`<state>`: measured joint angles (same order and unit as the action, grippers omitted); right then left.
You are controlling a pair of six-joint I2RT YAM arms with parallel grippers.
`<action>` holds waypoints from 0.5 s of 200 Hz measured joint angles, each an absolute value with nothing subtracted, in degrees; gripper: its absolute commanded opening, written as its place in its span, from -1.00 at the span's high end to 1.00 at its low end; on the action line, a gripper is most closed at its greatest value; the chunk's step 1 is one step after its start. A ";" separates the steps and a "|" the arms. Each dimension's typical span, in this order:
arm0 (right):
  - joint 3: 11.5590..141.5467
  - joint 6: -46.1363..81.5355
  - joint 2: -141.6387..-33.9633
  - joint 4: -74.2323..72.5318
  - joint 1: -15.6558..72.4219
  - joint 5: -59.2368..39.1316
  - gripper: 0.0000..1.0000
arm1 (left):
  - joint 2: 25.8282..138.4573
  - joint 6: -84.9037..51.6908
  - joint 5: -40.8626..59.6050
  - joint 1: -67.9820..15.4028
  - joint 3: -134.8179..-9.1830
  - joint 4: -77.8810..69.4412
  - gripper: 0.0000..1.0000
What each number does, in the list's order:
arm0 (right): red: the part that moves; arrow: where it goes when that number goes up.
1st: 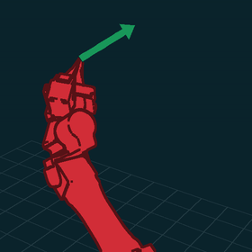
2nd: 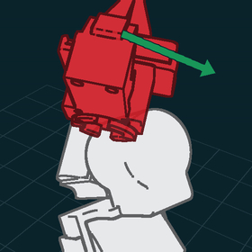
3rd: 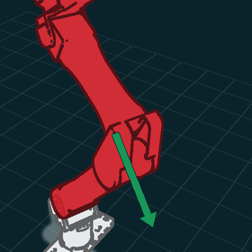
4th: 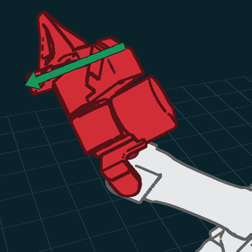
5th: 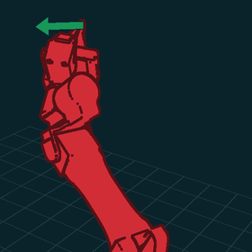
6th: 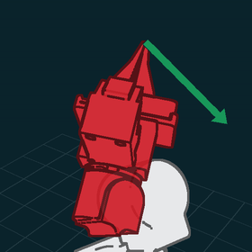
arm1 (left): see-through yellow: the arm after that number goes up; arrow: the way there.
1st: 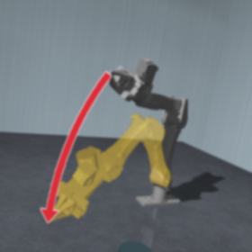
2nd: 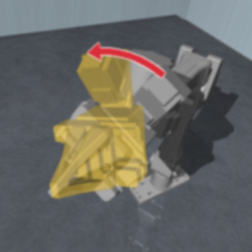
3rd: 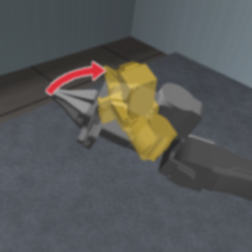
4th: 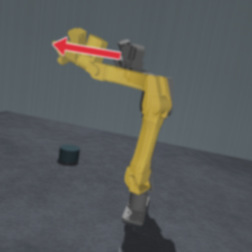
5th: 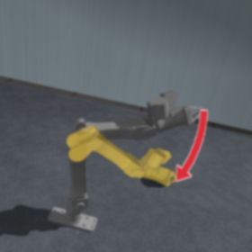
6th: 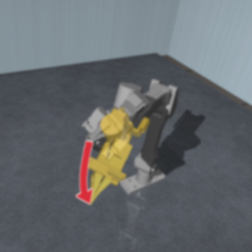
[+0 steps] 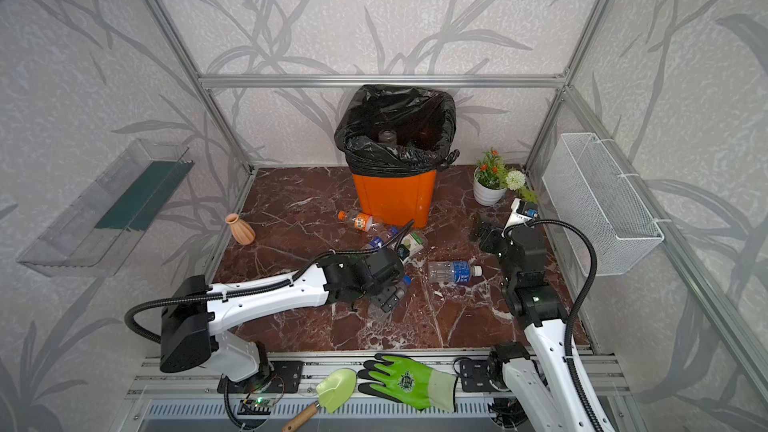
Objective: Throw the plastic bottles in the bin
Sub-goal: 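Lower the left gripper onto a clear bottle while the right arm withdraws, then close the left gripper on the blue-capped clear bottle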
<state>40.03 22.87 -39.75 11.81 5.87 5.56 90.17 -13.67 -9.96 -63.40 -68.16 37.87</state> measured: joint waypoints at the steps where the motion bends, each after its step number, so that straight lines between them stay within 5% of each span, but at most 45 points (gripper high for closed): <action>1: 39.99 22.94 -39.72 11.81 5.87 5.58 -0.98 | 90.28 -13.67 -9.87 -63.40 -68.20 37.98 -0.84; 100: 38.57 25.80 -39.70 10.41 3.79 4.82 -0.98 | 104.03 -15.22 -1.72 -63.70 -74.81 44.36 -0.65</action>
